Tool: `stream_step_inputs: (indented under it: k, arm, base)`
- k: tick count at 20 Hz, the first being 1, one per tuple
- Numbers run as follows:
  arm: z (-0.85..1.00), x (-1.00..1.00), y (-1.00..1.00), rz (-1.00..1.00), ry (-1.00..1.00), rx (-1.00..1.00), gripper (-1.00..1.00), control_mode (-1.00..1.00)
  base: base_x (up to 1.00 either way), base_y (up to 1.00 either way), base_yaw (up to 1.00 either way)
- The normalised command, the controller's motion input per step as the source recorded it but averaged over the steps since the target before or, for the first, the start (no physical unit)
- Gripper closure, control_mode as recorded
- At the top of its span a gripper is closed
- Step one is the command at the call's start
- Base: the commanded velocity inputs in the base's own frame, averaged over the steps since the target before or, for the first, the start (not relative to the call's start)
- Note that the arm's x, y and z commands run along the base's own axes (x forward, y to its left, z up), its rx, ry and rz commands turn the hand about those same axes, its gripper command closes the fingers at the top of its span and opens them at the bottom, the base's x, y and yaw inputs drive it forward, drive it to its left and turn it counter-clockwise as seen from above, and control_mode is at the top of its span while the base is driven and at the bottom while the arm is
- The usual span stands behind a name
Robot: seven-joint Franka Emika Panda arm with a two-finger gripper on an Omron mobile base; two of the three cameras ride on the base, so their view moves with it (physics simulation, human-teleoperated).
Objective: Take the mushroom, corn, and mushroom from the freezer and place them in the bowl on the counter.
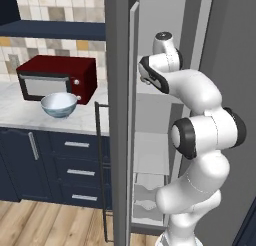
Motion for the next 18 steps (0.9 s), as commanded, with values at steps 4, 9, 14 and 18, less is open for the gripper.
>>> stream_step_inputs:
  k: [4,9,14,18]
  arm:
    - [-0.04,0.02,0.0,-0.03,0.04,0.03,-1.0,-1.0]
    - [-0.11,0.0,0.0,0.0,0.03,0.02,-1.0,-1.0]
    - [-0.07,-0.1,0.0,-0.02,0.04,0.02,-1.0,-1.0]
    - [0.0,-0.06,0.0,-0.05,0.0,0.02,-1.0,-1.0]
  base:
    - [0.0,0.0,0.0]
    - [0.0,0.0,0.0]
    - [0.0,0.0,0.0]
    - [0.0,0.0,0.0]
